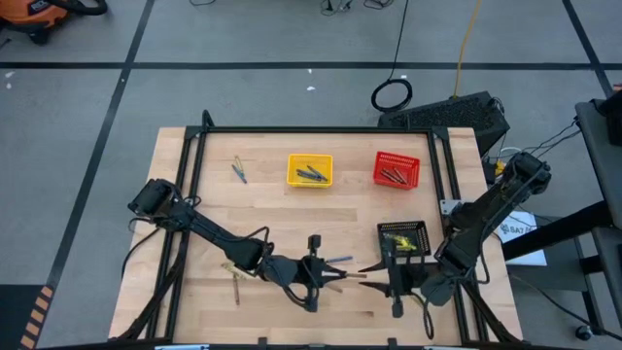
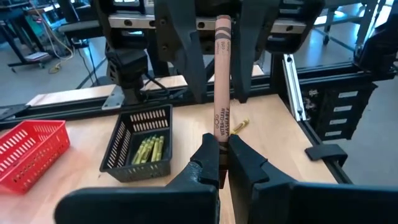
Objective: Sort crayons
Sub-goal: Put the brown crayon into the red bin
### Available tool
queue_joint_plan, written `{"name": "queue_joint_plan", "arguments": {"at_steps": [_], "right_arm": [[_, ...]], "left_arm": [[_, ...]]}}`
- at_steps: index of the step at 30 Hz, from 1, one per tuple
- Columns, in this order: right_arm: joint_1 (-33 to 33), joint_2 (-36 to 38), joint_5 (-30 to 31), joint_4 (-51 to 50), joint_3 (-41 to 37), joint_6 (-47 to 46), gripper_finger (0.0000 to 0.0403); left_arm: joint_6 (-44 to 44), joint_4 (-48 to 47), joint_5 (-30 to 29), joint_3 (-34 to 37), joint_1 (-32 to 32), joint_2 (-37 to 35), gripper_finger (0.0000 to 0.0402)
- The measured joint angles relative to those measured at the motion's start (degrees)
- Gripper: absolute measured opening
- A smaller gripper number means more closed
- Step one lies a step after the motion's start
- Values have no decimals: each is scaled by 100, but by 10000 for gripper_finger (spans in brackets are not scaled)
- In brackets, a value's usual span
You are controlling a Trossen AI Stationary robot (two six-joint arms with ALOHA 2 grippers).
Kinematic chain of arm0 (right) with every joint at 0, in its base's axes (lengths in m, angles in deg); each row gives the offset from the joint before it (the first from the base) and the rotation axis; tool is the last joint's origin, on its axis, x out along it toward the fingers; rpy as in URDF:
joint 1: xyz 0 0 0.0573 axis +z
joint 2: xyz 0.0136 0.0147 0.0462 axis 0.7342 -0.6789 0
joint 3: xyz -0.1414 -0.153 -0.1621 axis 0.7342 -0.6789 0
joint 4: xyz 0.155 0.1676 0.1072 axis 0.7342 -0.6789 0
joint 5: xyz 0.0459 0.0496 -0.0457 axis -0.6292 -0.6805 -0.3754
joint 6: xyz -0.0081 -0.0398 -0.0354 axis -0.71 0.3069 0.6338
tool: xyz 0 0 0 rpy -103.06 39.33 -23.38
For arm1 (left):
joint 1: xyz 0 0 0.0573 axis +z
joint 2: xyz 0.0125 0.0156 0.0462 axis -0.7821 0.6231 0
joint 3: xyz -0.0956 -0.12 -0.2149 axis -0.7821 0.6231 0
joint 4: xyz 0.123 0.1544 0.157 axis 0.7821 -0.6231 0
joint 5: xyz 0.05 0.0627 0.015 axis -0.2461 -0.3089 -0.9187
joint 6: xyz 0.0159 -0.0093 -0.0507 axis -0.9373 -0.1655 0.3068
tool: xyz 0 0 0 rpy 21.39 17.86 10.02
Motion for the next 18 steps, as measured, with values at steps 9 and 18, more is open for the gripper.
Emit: {"name": "queue_joint_plan", "arguments": {"at_steps": [9, 18], "right_arm": [[-5, 2, 249, 493, -1, 501, 107], [-70, 2, 260, 665, 0, 656, 107]], "left_arm": [[1, 8, 1, 0, 75, 0, 6], [0, 13, 2, 0, 118, -2, 6]]}}
